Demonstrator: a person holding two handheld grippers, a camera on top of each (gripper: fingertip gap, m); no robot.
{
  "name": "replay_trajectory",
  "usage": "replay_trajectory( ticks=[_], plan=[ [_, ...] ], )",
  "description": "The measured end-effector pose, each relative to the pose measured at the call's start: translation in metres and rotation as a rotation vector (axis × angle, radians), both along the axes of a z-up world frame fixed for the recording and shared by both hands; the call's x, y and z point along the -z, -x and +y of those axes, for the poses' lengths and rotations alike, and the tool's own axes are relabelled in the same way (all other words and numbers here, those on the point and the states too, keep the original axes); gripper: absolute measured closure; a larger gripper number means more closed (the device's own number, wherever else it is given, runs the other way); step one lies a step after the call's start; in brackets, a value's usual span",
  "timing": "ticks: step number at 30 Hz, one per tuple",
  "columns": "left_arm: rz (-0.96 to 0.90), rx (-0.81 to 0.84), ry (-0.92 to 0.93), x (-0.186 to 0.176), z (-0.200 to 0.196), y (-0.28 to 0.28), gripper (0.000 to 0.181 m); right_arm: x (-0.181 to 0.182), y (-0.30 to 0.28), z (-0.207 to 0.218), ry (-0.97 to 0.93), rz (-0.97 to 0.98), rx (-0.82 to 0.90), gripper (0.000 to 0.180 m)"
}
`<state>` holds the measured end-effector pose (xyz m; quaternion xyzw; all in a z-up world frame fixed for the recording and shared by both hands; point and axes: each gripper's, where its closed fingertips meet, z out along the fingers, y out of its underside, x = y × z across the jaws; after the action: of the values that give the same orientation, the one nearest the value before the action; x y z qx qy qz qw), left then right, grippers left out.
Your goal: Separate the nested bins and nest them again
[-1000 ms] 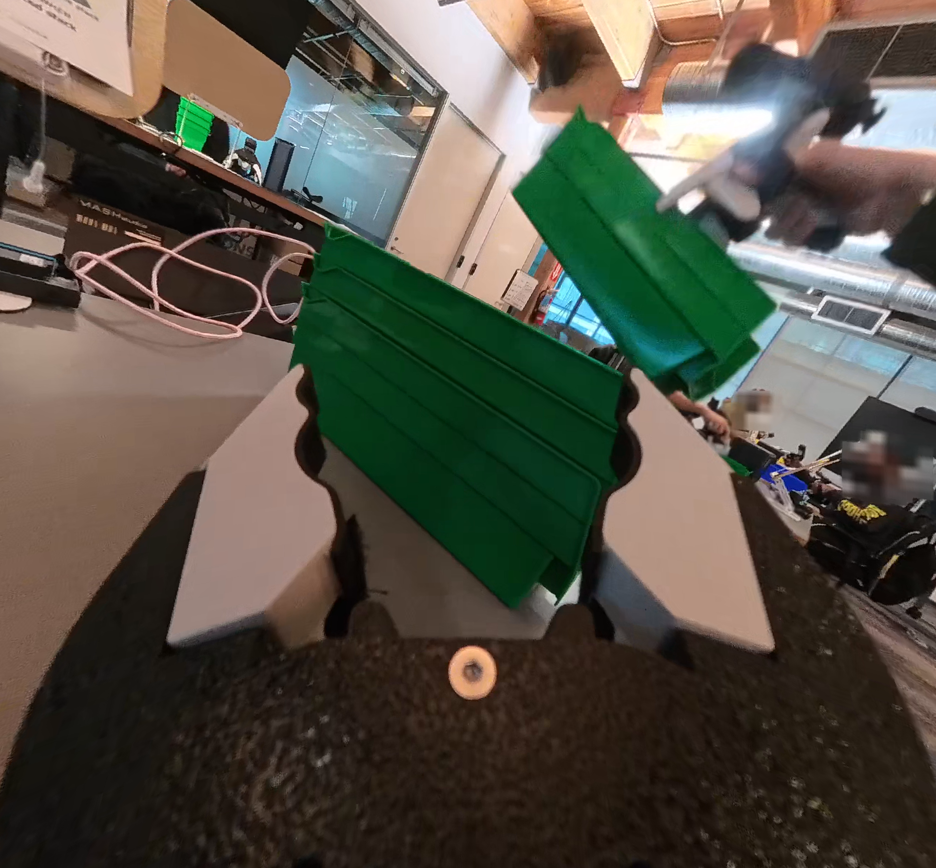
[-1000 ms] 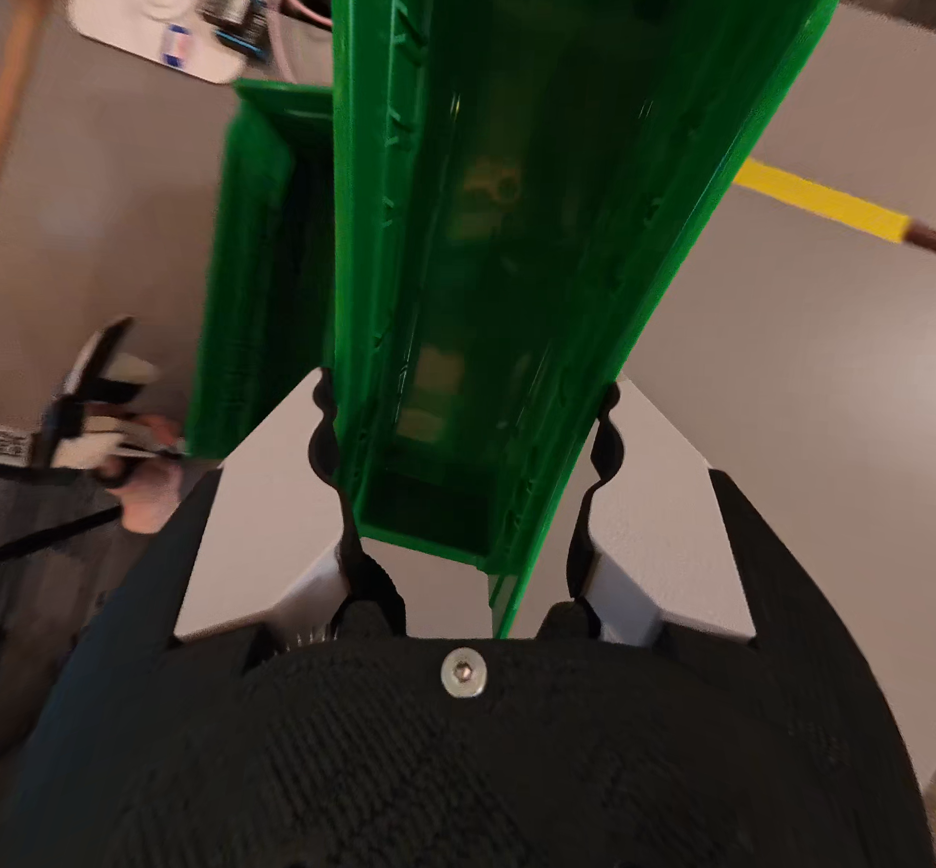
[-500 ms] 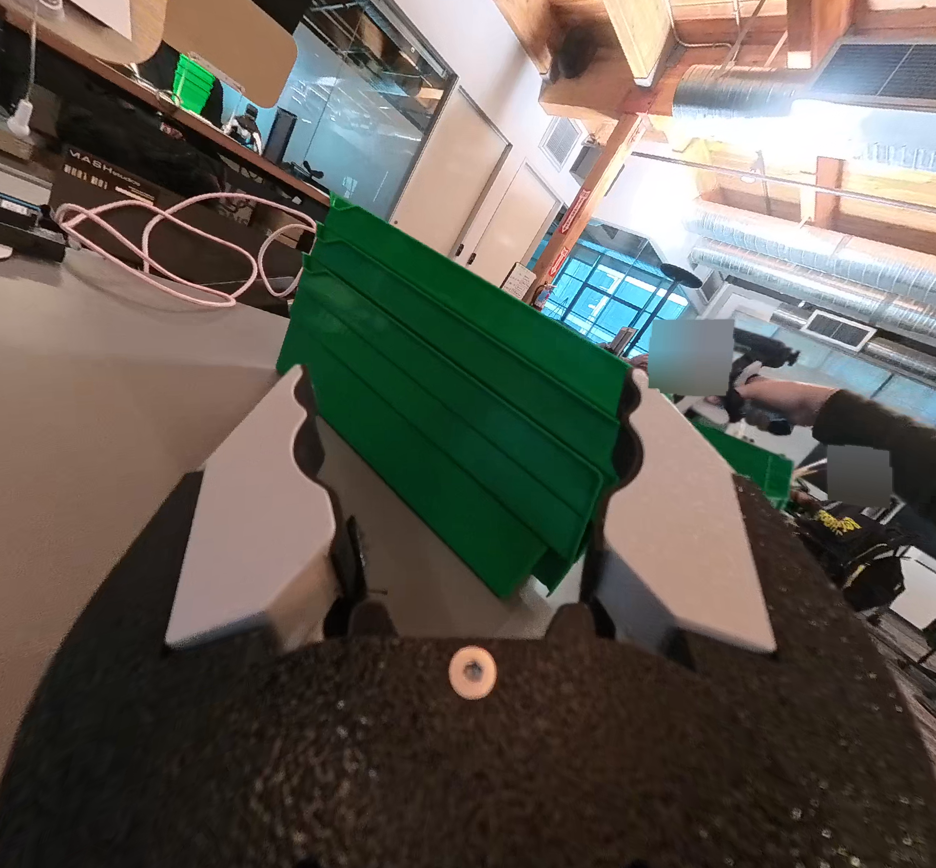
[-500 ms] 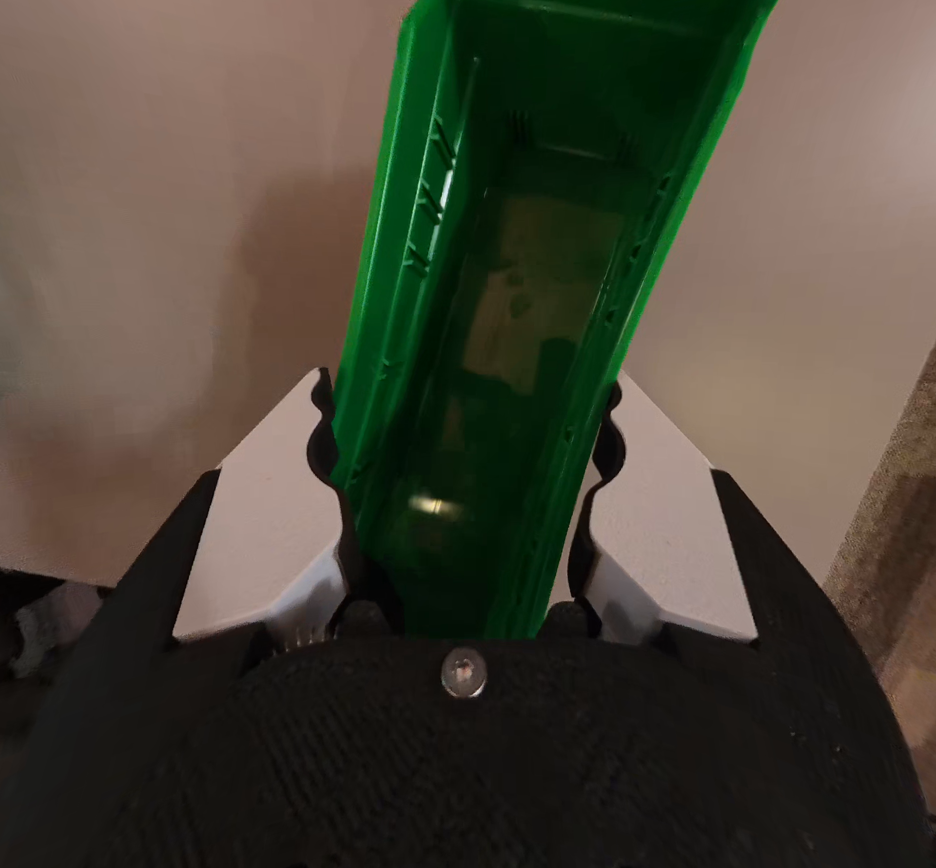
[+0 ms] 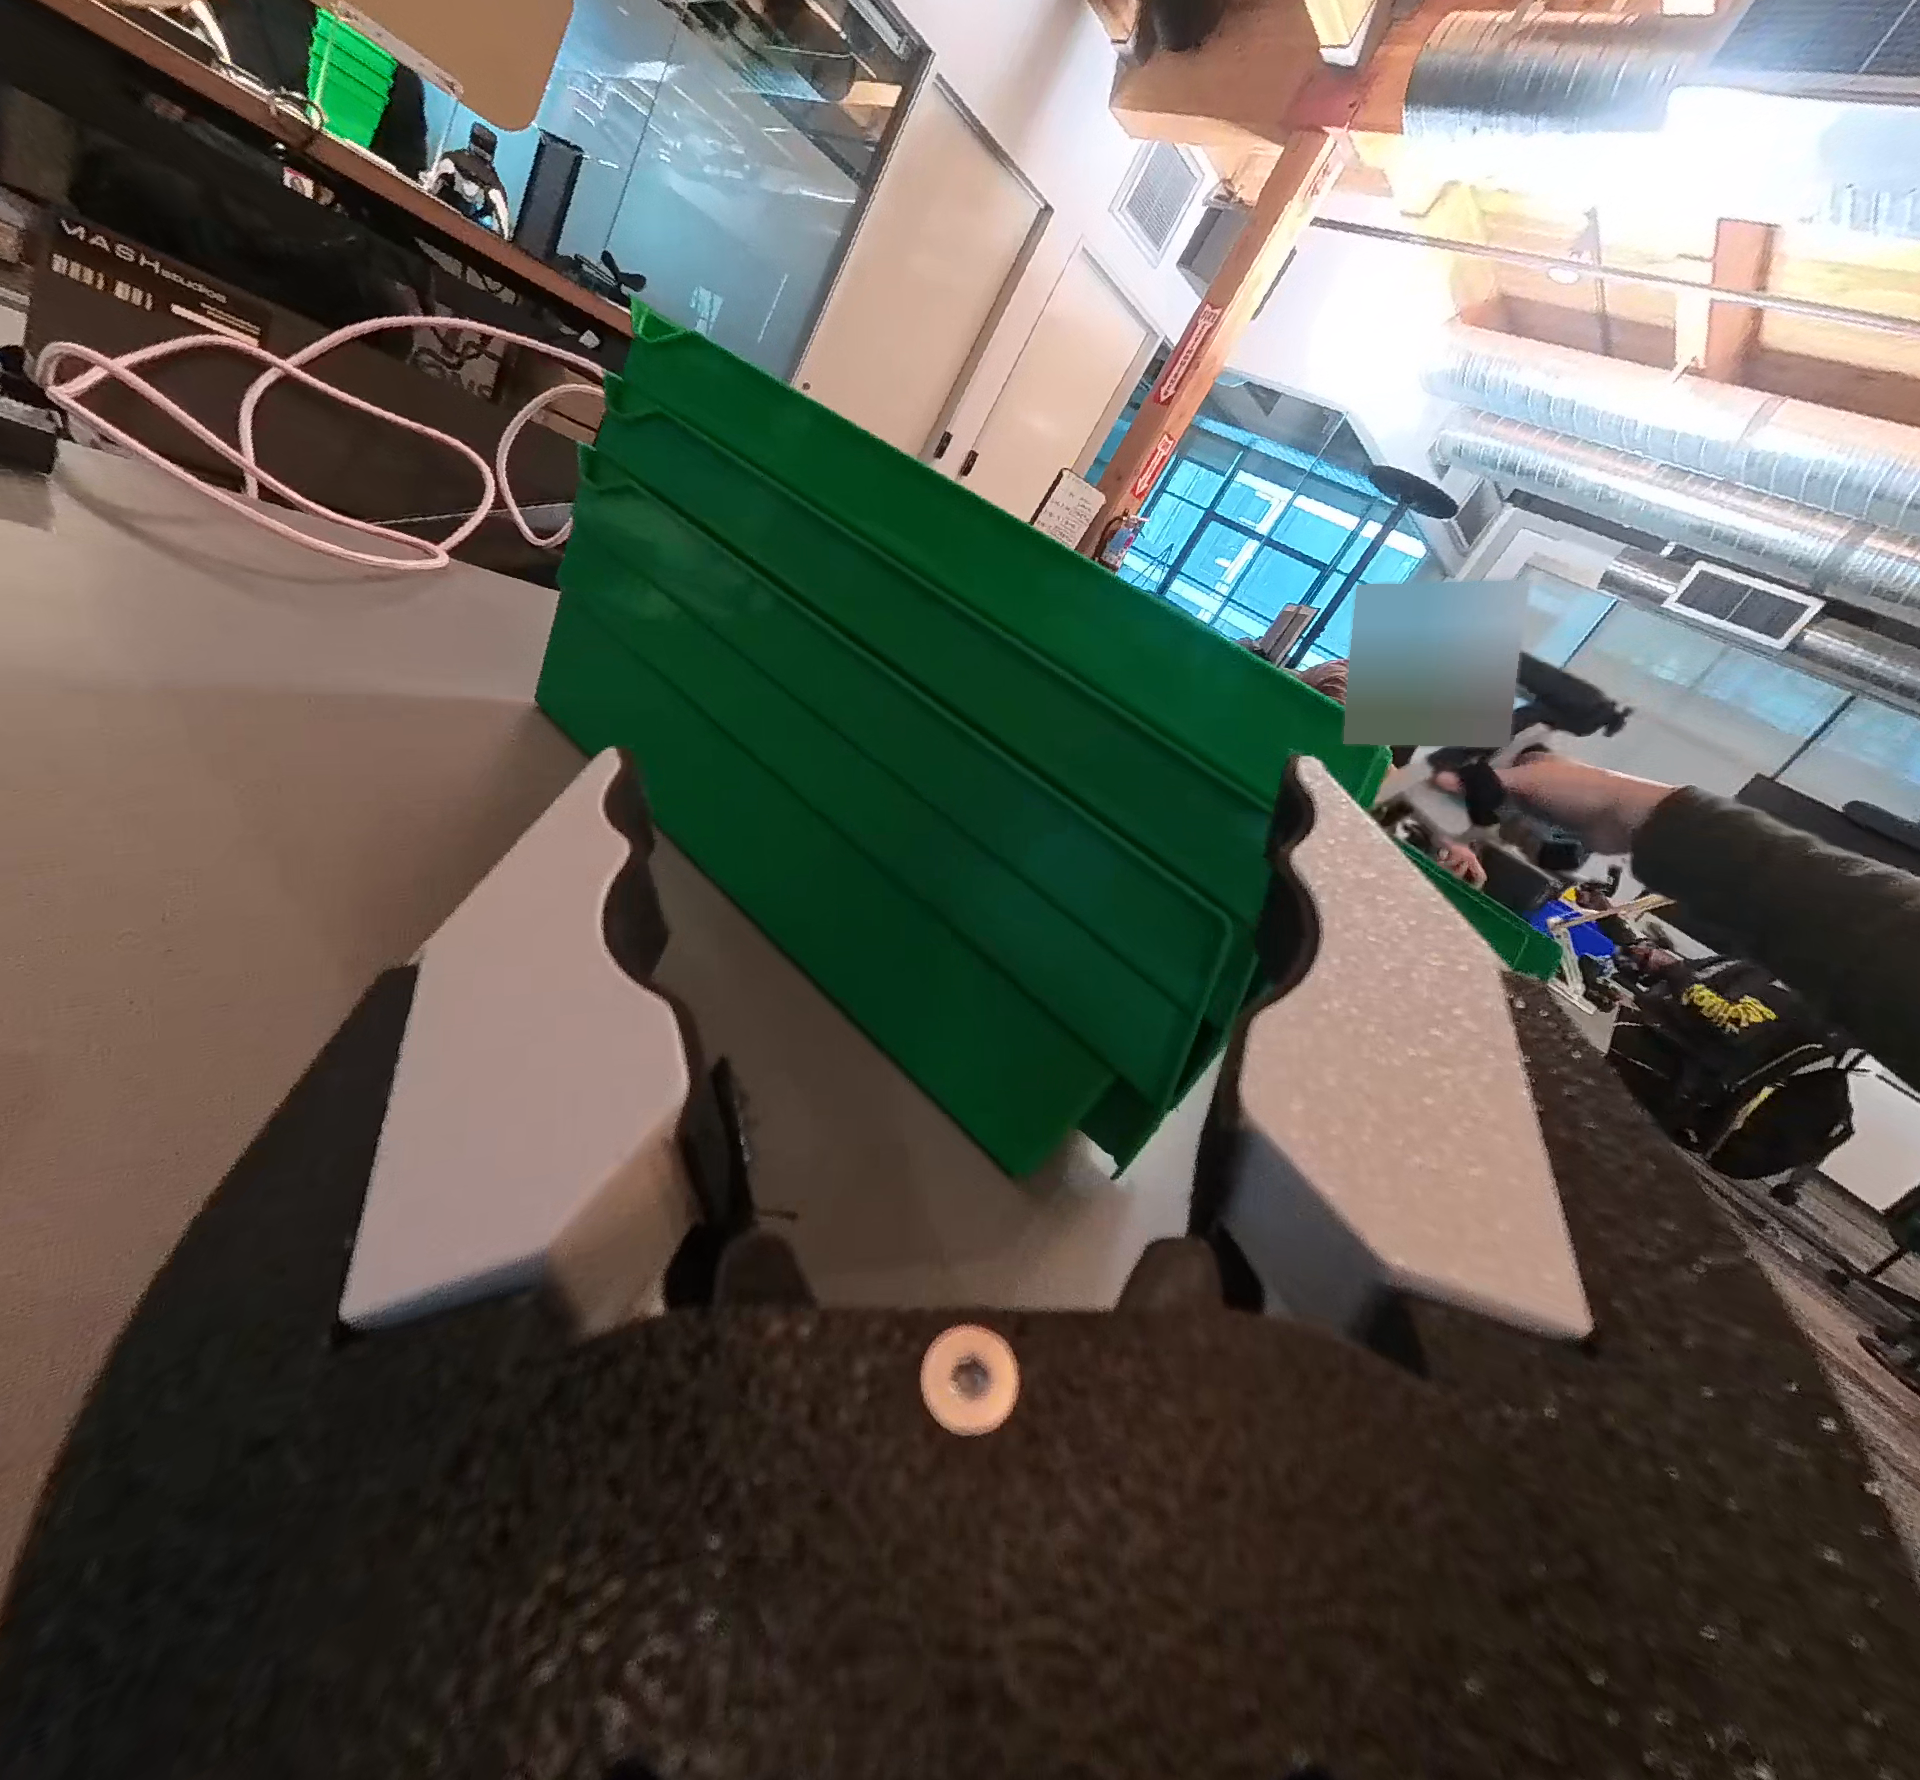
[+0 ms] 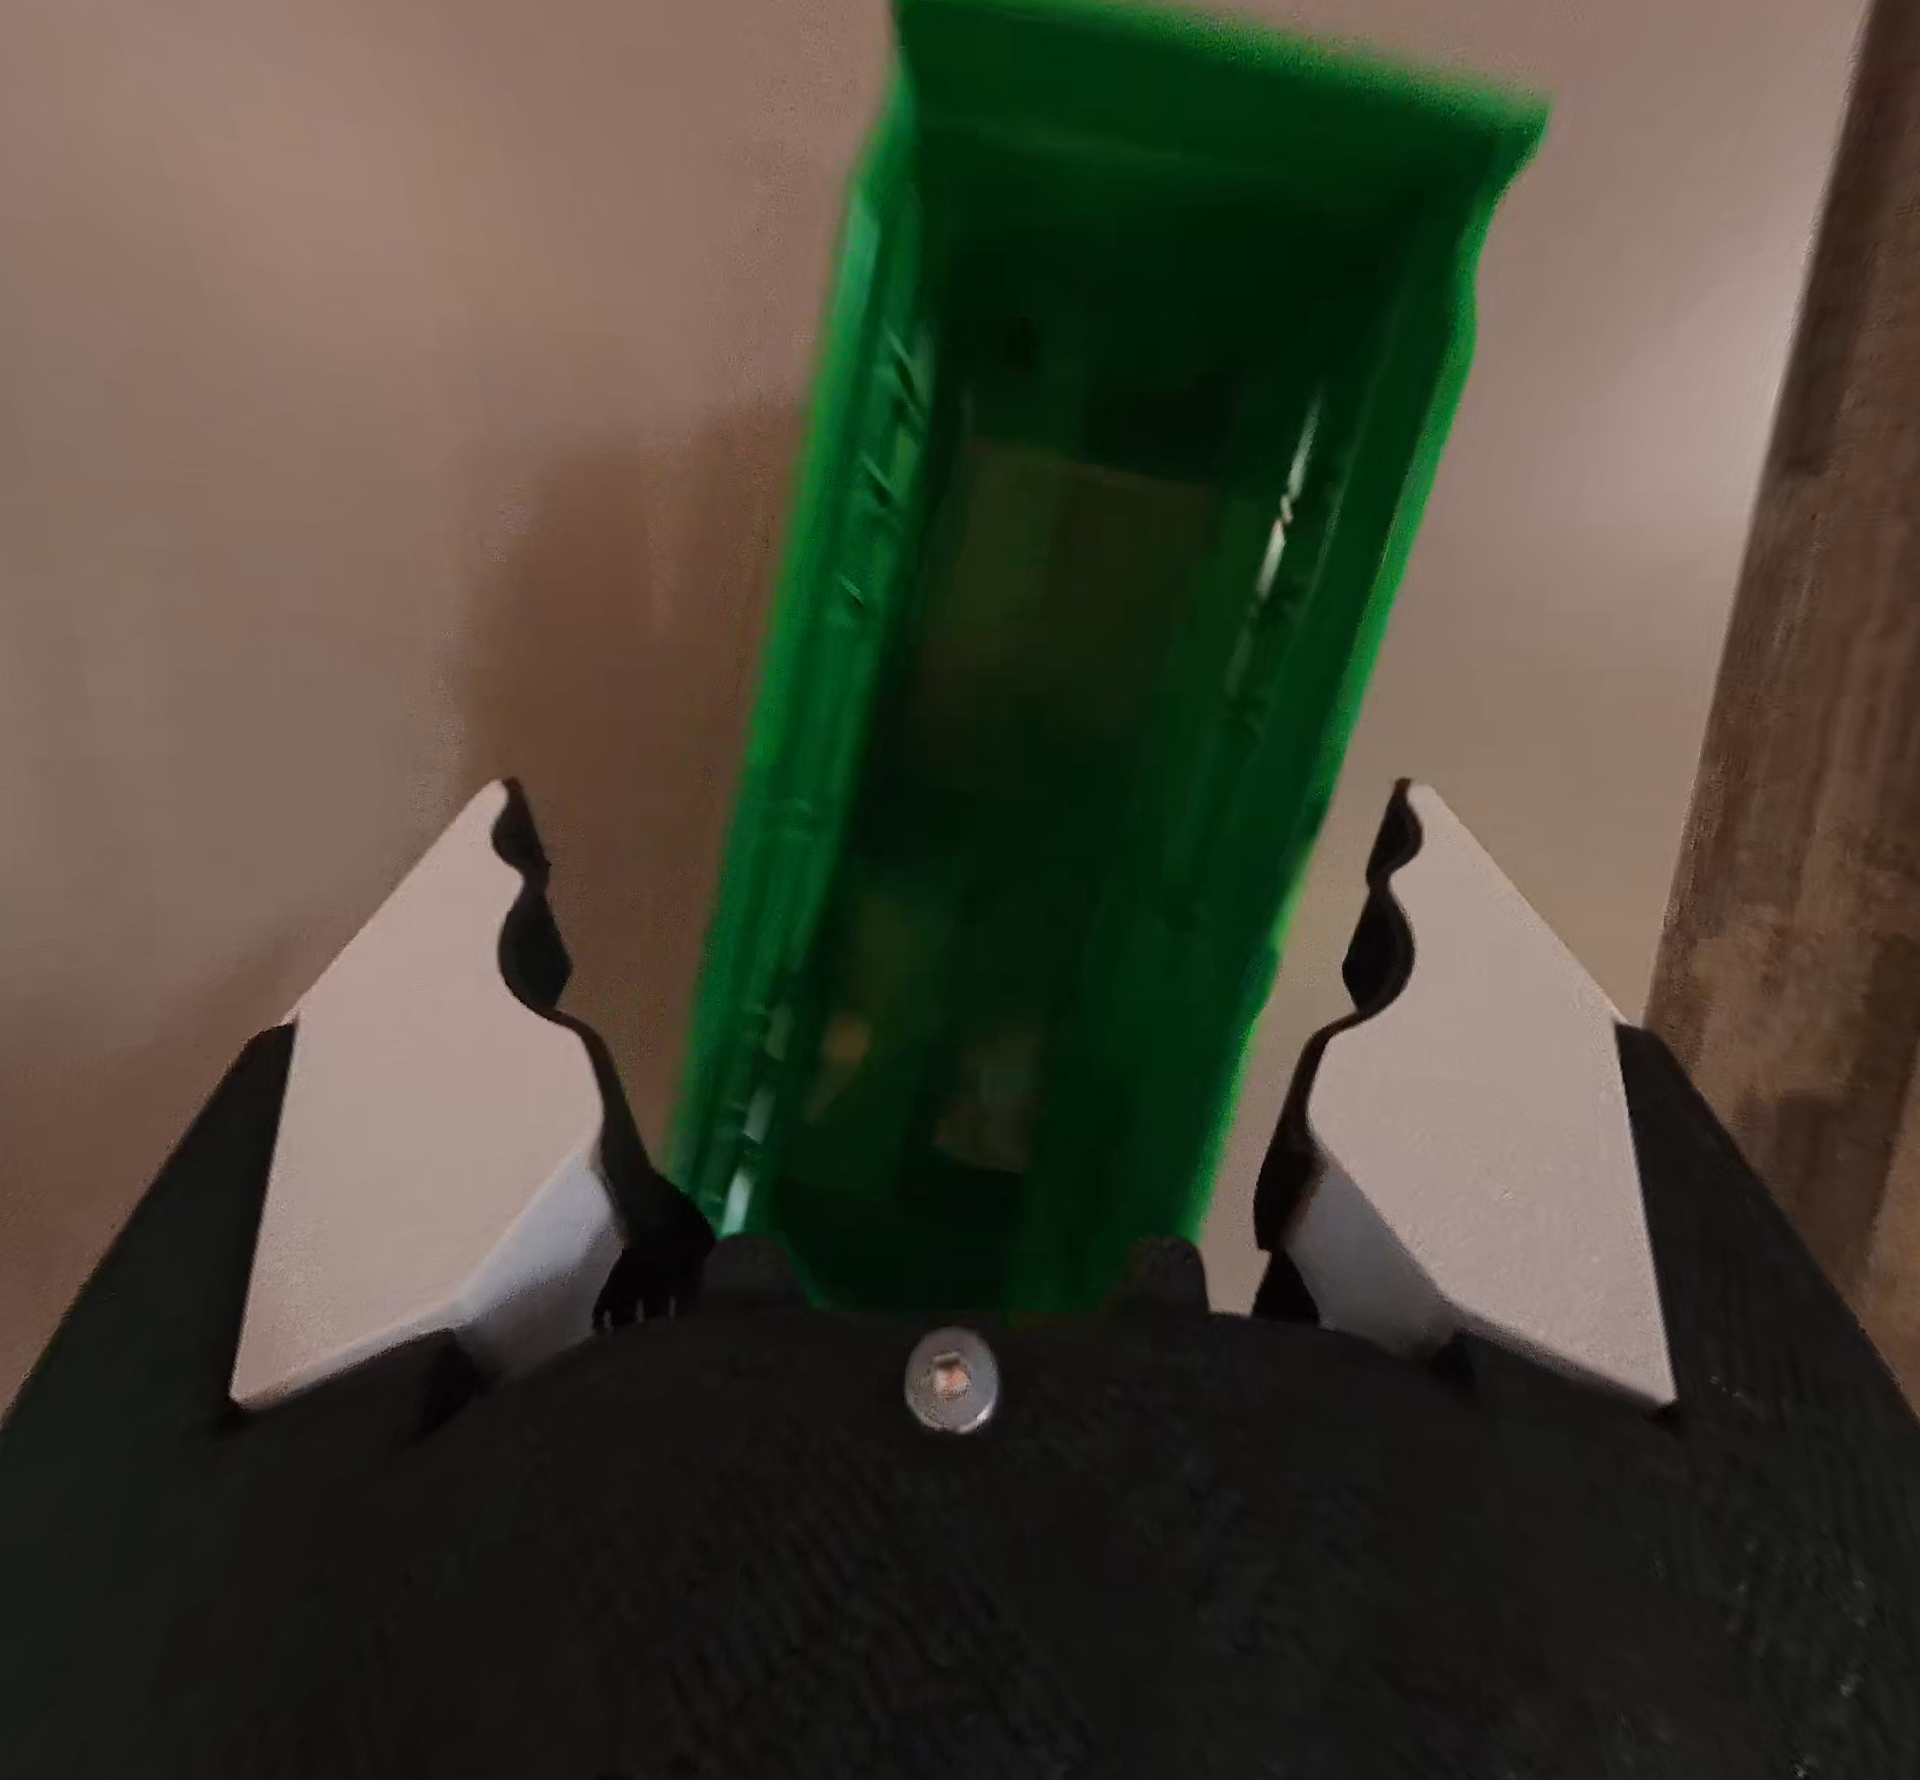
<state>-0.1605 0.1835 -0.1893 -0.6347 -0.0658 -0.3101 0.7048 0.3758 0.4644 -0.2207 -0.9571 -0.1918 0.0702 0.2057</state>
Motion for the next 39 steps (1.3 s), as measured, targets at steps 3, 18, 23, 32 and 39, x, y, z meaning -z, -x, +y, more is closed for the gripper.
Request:
replay_trajectory(
  ticks=[3, 18, 23, 32, 39],
  plan=[
    [-0.004, -0.004, 0.004, 0.0, 0.001, 0.001, 0.064, -0.057, 0.086, -0.004, -0.182, 0.206, -0.08, 0.039],
    [-0.05, 0.06, -0.026, -0.004, -0.003, -0.007, 0.061, -0.069, 0.486, -0.177, 0.134, 0.131, -0.595, 0.028],
    [-0.086, 0.067, 0.0, 0.0, 0.001, -0.003, 0.059, -0.049, 0.499, -0.156, 0.119, -0.087, -0.488, 0.03],
    [-0.151, 0.08, 0.011, 0.002, 0.004, 0.003, 0.059, -0.054, 0.496, -0.155, 0.142, -0.192, -0.427, 0.082],
    [-0.16, 0.081, 0.018, 0.003, 0.005, 0.003, 0.059, -0.077, 0.497, -0.159, 0.131, -0.155, -0.481, 0.086]
  ],
)
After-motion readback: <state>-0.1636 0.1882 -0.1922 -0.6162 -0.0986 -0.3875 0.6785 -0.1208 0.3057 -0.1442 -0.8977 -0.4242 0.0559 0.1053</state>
